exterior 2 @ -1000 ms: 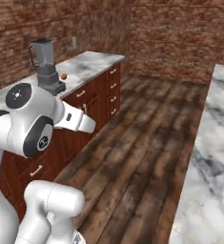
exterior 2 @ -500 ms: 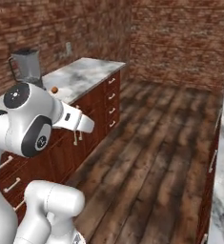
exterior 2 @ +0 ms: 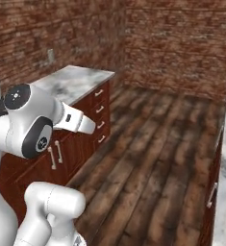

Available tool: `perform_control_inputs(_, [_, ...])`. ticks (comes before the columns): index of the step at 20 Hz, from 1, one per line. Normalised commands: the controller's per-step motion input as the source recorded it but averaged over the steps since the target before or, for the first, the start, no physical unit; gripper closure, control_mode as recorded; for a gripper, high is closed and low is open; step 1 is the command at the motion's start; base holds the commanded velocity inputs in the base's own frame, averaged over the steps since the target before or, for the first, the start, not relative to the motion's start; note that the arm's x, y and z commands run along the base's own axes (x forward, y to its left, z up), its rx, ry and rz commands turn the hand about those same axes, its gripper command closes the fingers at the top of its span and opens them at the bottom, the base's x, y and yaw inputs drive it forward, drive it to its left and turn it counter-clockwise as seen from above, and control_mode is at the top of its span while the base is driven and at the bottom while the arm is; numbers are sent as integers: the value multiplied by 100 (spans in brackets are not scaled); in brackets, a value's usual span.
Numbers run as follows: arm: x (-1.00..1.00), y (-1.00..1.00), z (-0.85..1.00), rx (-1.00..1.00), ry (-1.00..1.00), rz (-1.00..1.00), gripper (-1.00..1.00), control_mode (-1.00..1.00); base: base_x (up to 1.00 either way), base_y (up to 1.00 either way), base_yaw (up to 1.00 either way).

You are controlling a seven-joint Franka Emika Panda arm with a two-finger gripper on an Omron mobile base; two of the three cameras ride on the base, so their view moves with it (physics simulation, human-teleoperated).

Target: Pick the two tangerines from the fridge and place them on the plate next to the blender to make a fruit smoothie.

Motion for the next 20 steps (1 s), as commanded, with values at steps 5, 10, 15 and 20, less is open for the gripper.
perform_control_inputs(5, [0, 0, 0, 0, 0, 0, 100, 100, 100, 0, 35])
perform_control_inputs(10, [0, 0, 0, 0, 0, 0, 100, 100, 99, -6, 75])
perform_control_inputs(15, [0, 0, 0, 0, 0, 0, 100, 100, 85, -15, 85])
perform_control_inputs(20, [0, 0, 0, 0, 0, 0, 100, 100, 78, -15, 87])
